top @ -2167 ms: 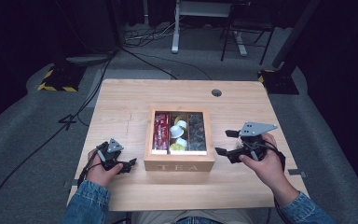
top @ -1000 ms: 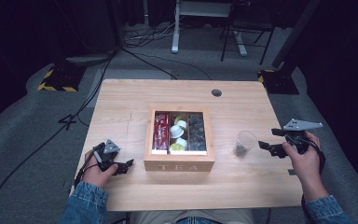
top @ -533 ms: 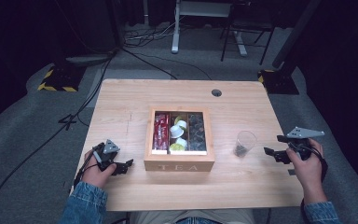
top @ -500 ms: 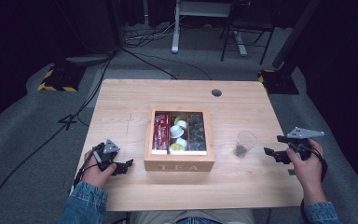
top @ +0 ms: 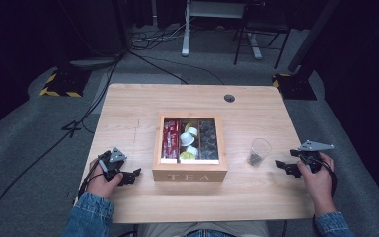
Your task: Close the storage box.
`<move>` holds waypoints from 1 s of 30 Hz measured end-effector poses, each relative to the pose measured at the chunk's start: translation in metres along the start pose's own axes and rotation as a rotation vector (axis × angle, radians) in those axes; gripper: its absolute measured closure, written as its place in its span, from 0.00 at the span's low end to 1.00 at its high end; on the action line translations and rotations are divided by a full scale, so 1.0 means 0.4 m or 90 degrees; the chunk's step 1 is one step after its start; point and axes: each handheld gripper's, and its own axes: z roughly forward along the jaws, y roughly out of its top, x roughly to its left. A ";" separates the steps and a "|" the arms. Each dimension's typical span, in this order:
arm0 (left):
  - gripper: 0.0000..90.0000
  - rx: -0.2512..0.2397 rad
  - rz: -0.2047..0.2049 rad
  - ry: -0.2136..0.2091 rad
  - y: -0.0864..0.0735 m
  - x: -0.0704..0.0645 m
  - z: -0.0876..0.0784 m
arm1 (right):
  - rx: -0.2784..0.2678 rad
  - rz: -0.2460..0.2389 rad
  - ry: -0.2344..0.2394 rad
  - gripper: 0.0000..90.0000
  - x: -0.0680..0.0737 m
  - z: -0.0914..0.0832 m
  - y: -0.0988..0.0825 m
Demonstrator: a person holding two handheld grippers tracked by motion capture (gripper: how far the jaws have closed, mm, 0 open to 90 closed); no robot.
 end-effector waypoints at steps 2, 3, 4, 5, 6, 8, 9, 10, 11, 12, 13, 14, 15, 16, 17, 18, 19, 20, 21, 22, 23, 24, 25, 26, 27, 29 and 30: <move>0.16 0.000 0.002 0.001 0.000 0.000 0.000 | 0.003 0.007 -0.001 0.18 -0.001 0.008 -0.009; 0.16 -0.001 0.000 0.000 0.000 0.000 0.001 | 0.002 0.007 -0.001 0.18 -0.002 0.011 -0.012; 0.15 -0.001 -0.002 0.000 0.000 0.000 0.001 | -0.001 0.010 -0.003 0.18 -0.004 0.014 -0.017; 0.15 -0.001 -0.002 0.000 0.000 0.000 0.001 | -0.005 0.015 -0.006 0.18 -0.004 0.018 -0.024; 0.15 -0.001 -0.002 0.000 0.000 0.000 0.001 | -0.005 0.015 -0.006 0.18 -0.004 0.018 -0.024; 0.15 -0.001 -0.002 0.000 0.001 0.000 0.001 | -0.006 0.020 -0.011 0.18 -0.003 0.022 -0.030; 0.15 -0.001 -0.003 0.000 0.001 -0.001 0.002 | -0.006 0.023 -0.013 0.18 -0.001 0.026 -0.035; 0.15 -0.001 -0.002 0.000 0.001 -0.001 0.002 | -0.006 0.025 -0.013 0.18 0.001 0.028 -0.040; 0.15 -0.001 -0.002 0.000 0.001 -0.001 0.002 | -0.007 0.024 -0.016 0.18 0.003 0.030 -0.043; 0.15 -0.001 -0.002 0.000 0.001 -0.001 0.002 | -0.009 0.023 -0.015 0.18 0.005 0.032 -0.047; 0.15 -0.001 -0.003 0.000 0.001 -0.001 0.002 | -0.009 0.021 -0.017 0.18 0.007 0.034 -0.049; 0.15 0.002 -0.002 0.000 0.002 -0.001 0.002 | -0.008 0.019 -0.017 0.18 0.010 0.035 -0.051; 0.15 0.002 -0.003 0.000 0.002 -0.001 0.002 | -0.006 0.015 -0.017 0.18 0.012 0.038 -0.054; 0.15 0.000 -0.003 0.002 0.002 -0.001 0.003 | -0.006 0.015 -0.017 0.18 0.012 0.038 -0.054; 0.15 0.000 -0.002 0.002 0.002 -0.001 0.003 | -0.006 0.017 -0.020 0.18 0.014 0.038 -0.055; 0.15 0.000 0.000 0.003 0.003 0.000 0.003 | -0.007 0.018 -0.022 0.18 0.015 0.038 -0.056; 0.14 0.002 0.000 0.002 0.003 0.000 0.003 | -0.011 0.019 -0.027 0.17 0.017 0.037 -0.058; 0.14 0.002 0.000 0.002 0.003 0.000 0.003 | -0.011 0.019 -0.027 0.17 0.017 0.037 -0.058; 0.14 0.002 0.000 0.003 0.003 0.000 0.003 | -0.011 0.024 -0.030 0.17 0.020 0.037 -0.059; 0.14 0.002 0.000 0.003 0.003 0.000 0.003 | -0.011 0.024 -0.030 0.17 0.020 0.037 -0.059; 0.14 0.002 0.001 0.004 0.003 0.000 0.003 | -0.009 0.028 -0.033 0.16 0.021 0.037 -0.059; 0.14 0.002 0.001 0.004 0.003 0.000 0.003 | -0.009 0.028 -0.033 0.16 0.021 0.037 -0.059; 0.14 0.002 0.000 0.004 0.004 0.000 0.004 | -0.008 0.030 -0.035 0.16 0.021 0.037 -0.059; 0.14 0.002 0.000 0.004 0.004 0.000 0.004 | -0.008 0.030 -0.035 0.16 0.021 0.037 -0.059; 0.14 0.002 -0.002 0.004 0.004 -0.001 0.004 | -0.008 0.031 -0.036 0.16 0.021 0.037 -0.059; 0.14 0.001 -0.001 0.005 0.004 -0.001 0.004 | -0.008 0.033 -0.038 0.15 0.022 0.038 -0.059; 0.14 0.001 -0.001 0.005 0.004 -0.001 0.004 | -0.008 0.033 -0.038 0.15 0.022 0.038 -0.059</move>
